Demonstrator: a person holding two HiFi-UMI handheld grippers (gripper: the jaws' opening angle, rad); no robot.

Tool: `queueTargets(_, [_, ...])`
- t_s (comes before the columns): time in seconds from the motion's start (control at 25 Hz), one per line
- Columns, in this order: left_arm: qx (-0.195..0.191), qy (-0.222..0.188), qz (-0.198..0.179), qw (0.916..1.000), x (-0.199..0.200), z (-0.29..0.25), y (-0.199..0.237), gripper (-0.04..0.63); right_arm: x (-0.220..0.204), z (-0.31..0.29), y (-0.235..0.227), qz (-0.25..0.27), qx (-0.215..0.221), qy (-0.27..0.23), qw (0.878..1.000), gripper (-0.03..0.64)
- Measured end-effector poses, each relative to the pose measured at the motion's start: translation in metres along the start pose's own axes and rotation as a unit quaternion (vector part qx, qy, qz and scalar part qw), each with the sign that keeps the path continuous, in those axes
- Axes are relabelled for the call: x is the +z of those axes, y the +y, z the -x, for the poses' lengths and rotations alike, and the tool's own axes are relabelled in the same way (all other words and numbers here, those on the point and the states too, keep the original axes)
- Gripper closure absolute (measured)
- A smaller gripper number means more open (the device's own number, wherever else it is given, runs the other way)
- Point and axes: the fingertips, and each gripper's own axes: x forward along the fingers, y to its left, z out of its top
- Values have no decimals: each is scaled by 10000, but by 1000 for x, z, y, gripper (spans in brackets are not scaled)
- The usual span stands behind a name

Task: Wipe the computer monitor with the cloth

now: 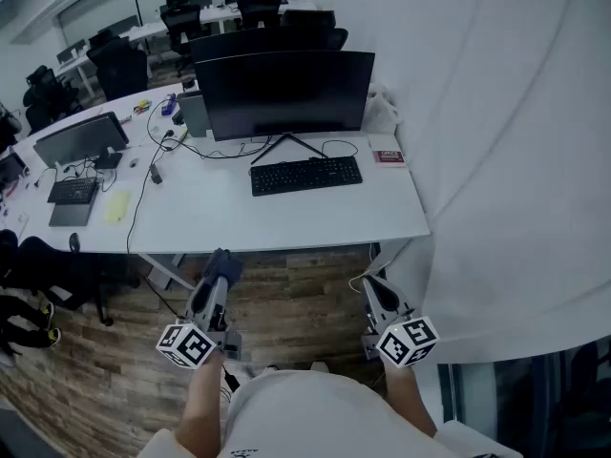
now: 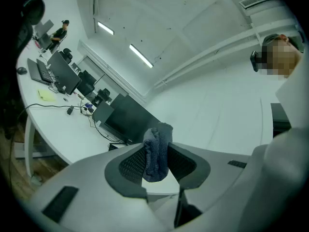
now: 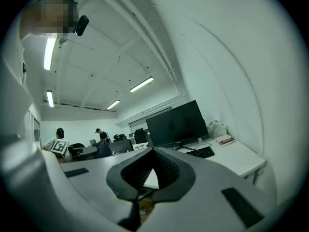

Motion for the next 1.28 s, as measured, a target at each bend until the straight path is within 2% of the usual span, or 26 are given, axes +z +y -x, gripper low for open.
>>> queueTargets(0.4, [113,-75,-289,9995,-12,-4,-26,465,-8,11,-16,-41,214,165,9996,598])
queueTargets(0.56, [200,-68,-415,9989,-21,-5,-37,465,-11,11,-20,-160,537,269,9981,597])
queueTargets(0.72, [347,-87,-527,9980,-30,-3,-47,465,-20,18,-23,-68,765,524,9957,597])
queueTargets(0.84, [411,-134,-470,9980,-39,-5,-53,465,-29,22,-30,1,929,731,9930,597])
queueTargets(1.28, [603,-65,-658,9960,-47,-14,-69,465,-30,35,-58,-237,923,644,9934,597])
